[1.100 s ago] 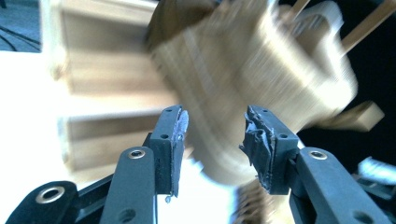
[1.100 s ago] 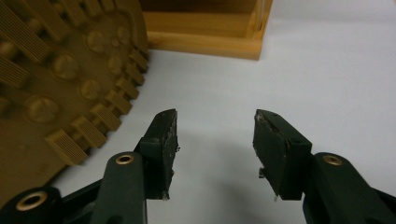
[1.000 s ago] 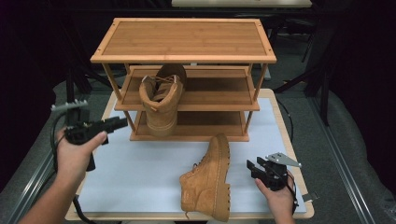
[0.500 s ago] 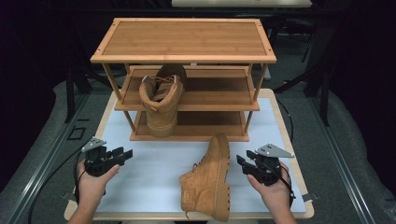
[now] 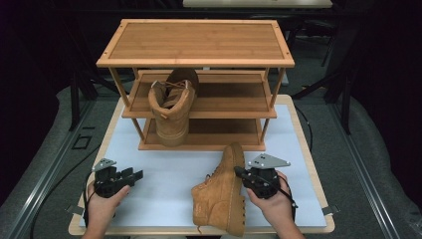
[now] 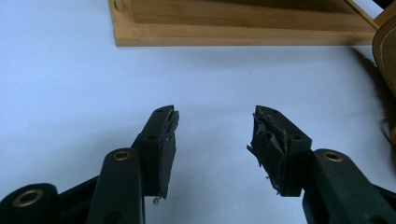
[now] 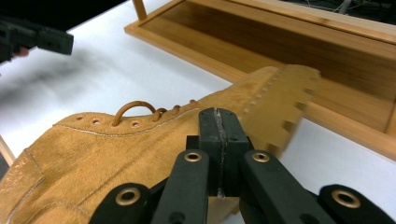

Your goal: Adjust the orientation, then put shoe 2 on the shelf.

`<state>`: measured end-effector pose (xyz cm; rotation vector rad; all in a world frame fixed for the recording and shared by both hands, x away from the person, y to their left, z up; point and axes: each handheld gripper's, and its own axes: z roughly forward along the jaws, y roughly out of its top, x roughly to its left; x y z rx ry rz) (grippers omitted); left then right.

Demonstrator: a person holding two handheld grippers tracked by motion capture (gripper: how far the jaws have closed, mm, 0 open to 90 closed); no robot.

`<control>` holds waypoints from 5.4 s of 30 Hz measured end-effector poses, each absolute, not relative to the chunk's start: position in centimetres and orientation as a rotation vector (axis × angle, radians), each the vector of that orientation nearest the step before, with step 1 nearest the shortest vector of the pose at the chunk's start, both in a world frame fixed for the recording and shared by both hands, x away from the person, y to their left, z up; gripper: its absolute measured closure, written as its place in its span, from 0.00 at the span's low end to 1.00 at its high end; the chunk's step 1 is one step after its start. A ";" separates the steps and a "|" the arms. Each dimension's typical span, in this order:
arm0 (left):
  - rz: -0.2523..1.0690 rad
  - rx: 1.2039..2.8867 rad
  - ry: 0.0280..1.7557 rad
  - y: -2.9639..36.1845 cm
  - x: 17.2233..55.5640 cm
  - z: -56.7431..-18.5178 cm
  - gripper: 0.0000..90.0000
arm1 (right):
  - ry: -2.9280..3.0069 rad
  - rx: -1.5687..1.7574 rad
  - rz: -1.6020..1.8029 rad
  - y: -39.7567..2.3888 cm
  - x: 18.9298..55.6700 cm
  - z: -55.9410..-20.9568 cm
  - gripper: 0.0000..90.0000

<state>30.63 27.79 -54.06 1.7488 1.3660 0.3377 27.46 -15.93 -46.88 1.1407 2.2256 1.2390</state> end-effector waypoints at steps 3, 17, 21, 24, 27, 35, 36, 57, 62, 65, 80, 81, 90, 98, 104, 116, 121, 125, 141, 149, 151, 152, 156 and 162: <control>0.330 1.754 1.362 27.8 30.6 -54.1 0.54 | 2.240 1.126 1.189 -15.3 27.6 -47.3 1.00; 0.324 1.755 1.376 27.7 30.6 -54.4 0.53 | 2.173 1.324 1.338 -21.3 27.3 -47.9 1.00; 0.324 1.754 1.373 27.6 30.7 -54.3 0.53 | 2.129 1.463 1.372 -24.2 27.3 -48.9 1.00; 0.326 1.748 1.375 27.5 30.7 -54.3 0.53 | 2.138 1.529 1.401 -25.8 27.7 -49.9 1.00; 0.323 1.750 1.378 27.4 30.7 -54.3 0.53 | 2.081 1.617 1.430 -27.0 28.3 -50.9 1.00; 0.323 1.754 1.375 27.4 30.7 -54.4 0.53 | 2.042 1.722 1.442 -29.0 29.1 -53.2 1.00; 0.323 1.752 1.376 27.4 30.8 -54.4 0.53 | 2.076 1.724 1.500 -29.4 29.2 -53.3 1.00; 0.321 1.778 1.375 27.0 31.0 -54.9 0.53 | 2.070 1.810 1.327 -27.6 31.2 -55.6 1.00; 0.319 1.777 1.378 27.2 30.9 -55.0 0.53 | 2.185 1.760 1.313 -26.1 33.0 -55.3 1.00; 0.323 1.778 1.377 27.3 30.9 -55.0 0.53 | 2.212 1.759 1.335 -26.1 33.6 -55.4 1.00; 0.325 1.787 1.387 27.3 30.9 -55.2 0.53 | 2.185 1.639 1.087 -26.9 32.4 -49.9 0.77; 0.324 1.785 1.386 27.3 30.9 -55.2 0.52 | 2.202 1.630 1.086 -26.9 32.4 -49.2 0.76; 0.319 1.784 1.388 27.3 30.9 -55.2 0.52 | 2.333 1.517 0.959 -25.6 31.7 -43.7 0.67; 0.312 1.794 1.387 27.3 30.9 -55.2 0.52 | 2.440 1.455 0.841 -24.1 31.6 -40.6 0.63; 0.307 1.790 1.391 27.3 30.9 -55.3 0.51 | 2.570 1.409 0.696 -23.0 31.3 -39.5 0.66; 0.314 1.792 1.390 27.2 30.9 -55.3 0.51 | 2.653 1.419 0.463 -21.6 30.6 -38.8 0.71; 0.310 1.795 1.389 27.3 30.9 -55.3 0.51 | 2.679 1.455 0.425 -21.7 30.5 -38.7 0.74; 0.312 1.800 1.385 27.3 30.9 -55.3 0.51 | 2.704 1.480 0.371 -21.7 30.4 -38.7 0.77; 0.316 1.788 1.388 27.3 30.9 -55.3 0.51 | 2.802 1.551 0.276 -20.5 29.9 -37.5 0.74; 0.316 1.782 1.394 27.4 30.9 -55.3 0.51 | 2.798 1.590 0.248 -19.9 30.5 -40.6 0.74; 0.316 1.782 1.393 27.4 30.9 -55.3 0.51 | 2.794 1.611 0.236 -19.9 30.5 -41.2 0.74; 0.317 1.782 1.393 27.4 30.9 -55.3 0.51 | 2.793 1.612 0.232 -19.8 30.6 -41.5 0.74; 0.317 1.783 1.393 27.3 30.9 -55.3 0.51 | 2.772 1.653 0.233 -19.8 30.6 -41.9 0.76; 0.312 1.797 1.388 27.4 30.9 -55.3 0.51 | 2.761 1.701 0.208 -19.8 30.8 -42.0 0.78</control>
